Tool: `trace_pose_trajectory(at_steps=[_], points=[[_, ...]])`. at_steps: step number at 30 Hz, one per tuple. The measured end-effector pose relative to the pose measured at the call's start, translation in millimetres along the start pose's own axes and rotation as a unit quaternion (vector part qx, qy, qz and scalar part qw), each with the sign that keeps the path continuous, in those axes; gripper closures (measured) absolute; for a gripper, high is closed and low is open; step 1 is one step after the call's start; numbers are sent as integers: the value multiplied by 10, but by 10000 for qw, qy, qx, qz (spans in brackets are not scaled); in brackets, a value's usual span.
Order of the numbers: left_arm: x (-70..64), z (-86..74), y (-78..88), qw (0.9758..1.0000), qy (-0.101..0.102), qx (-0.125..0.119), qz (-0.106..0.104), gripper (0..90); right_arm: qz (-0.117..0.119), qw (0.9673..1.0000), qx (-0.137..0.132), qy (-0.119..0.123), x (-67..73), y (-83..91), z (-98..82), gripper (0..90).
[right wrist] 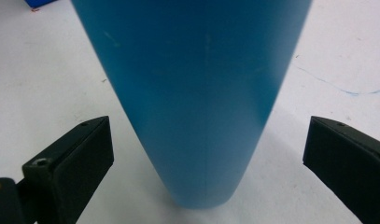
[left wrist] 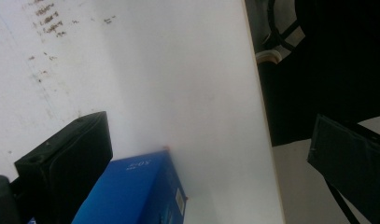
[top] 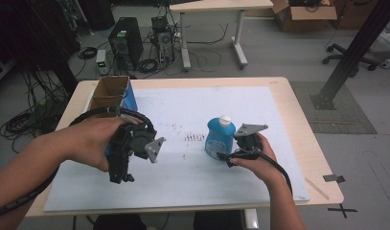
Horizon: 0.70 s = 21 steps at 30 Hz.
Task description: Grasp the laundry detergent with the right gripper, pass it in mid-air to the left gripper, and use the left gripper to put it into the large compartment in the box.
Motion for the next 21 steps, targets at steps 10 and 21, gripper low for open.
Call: trace_pose_trajectory(at_steps=[10, 21], points=[[-10, 2, -5, 10000, 15, -43, -6, 2, 46, 9999, -101, -12, 31, -45, 43, 16], [-11, 1, -7, 9999, 42, -115, -5, 2, 90, 9997, -210, -6, 54, -72, 70, 15]])
Point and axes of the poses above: each handheld gripper's, and its own axes: y roughly backward along the jaws, z roughly out of its top, x roughly to its left, the point moved 9 cm from there along -y, roughly forward along the jaws, and after that the axes turned 10 degrees about x, right-handed, at the moved point
